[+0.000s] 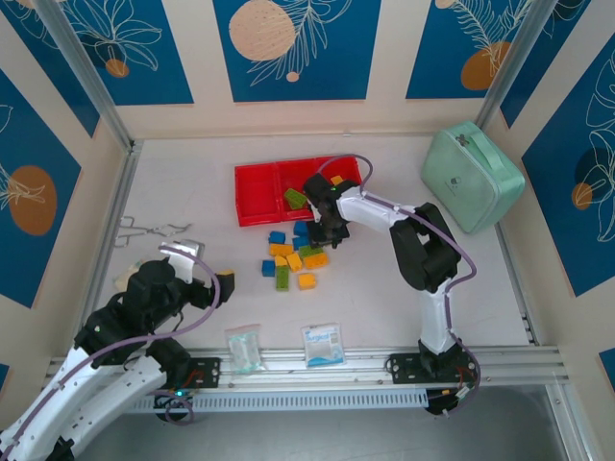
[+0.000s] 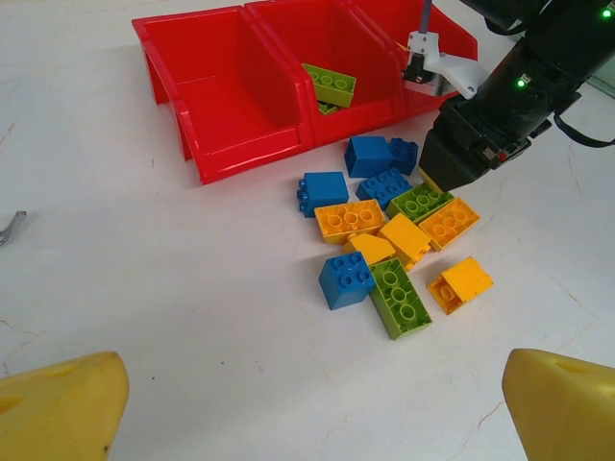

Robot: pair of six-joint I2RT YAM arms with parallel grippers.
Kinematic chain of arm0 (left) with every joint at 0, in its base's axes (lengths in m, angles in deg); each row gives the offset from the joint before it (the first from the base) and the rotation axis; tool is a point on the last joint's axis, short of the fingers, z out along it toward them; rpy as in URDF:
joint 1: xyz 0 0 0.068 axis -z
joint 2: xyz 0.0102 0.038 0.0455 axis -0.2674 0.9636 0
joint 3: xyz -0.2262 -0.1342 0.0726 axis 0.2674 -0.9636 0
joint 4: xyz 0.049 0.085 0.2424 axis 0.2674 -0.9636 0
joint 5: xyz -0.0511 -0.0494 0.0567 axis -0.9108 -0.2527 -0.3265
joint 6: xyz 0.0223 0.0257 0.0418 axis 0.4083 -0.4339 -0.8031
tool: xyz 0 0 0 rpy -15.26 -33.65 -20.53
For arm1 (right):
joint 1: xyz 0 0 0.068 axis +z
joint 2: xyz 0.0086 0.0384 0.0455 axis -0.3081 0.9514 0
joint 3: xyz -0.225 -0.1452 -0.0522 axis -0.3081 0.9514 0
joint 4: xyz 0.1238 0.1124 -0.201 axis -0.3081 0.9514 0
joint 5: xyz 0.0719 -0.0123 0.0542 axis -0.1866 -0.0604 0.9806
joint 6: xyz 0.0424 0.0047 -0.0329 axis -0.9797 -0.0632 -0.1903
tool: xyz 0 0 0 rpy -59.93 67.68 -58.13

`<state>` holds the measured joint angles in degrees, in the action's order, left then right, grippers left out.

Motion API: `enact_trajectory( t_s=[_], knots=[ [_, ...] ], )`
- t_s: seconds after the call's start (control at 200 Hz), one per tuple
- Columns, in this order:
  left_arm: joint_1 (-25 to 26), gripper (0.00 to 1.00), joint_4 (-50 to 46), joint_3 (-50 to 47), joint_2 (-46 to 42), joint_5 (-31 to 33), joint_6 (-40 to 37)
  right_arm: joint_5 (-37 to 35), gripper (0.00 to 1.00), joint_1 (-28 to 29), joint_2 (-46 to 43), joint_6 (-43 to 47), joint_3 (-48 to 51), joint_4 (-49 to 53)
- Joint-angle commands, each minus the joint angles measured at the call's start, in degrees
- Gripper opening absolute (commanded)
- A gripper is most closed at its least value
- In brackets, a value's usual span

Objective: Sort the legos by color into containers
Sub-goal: Move the lego to the center of the table, then pick up the lego from the center of the table.

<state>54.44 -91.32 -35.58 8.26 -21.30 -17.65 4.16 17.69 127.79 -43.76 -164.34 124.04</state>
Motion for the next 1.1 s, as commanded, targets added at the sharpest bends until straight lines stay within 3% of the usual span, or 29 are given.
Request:
enact_trajectory(
  t_s=[0.0, 0.445, 0.505, 0.605, 0.73, 0.765, 0.935, 1.091],
  knots=[
    [0.6, 0.99, 0.6, 0.1, 0.5, 0.0, -0.1, -0.9, 0.31, -0.7, 0.6, 1.5, 1.0, 1.8],
    [0.6, 0.99, 0.3, 0.2, 0.3, 1.0, 0.0, -1.7, 0.28, -9.6, -6.2, 5.0, 8.6, 2.5],
    [0.7, 0.99, 0.3, 0.2, 0.3, 1.1, 0.0, -1.1, 0.36, -10.6, -8.4, 4.9, 10.0, 2.6],
    [0.6, 0.99, 0.3, 0.2, 0.5, 1.1, 0.0, -0.4, 0.66, -11.0, -12.1, 3.0, 11.3, 3.2],
    [0.7, 1.0, 0.3, 0.2, 0.5, 1.1, 0.1, 2.1, 0.87, -10.5, -16.0, -3.7, 12.9, 1.7],
    [0.7, 0.99, 0.2, 0.2, 0.6, 1.0, 0.2, 3.2, 0.99, -10.1, -16.9, -5.7, 13.6, 0.3],
    [0.7, 0.99, 0.2, 0.2, 0.6, 0.9, 0.3, 2.9, 0.99, -8.0, -15.2, -13.5, 13.3, -2.9],
    [0.7, 0.99, 0.3, 0.3, 0.4, 0.3, 0.2, -5.3, 0.99, -3.6, -8.5, -16.8, 8.2, 1.3]
  ],
)
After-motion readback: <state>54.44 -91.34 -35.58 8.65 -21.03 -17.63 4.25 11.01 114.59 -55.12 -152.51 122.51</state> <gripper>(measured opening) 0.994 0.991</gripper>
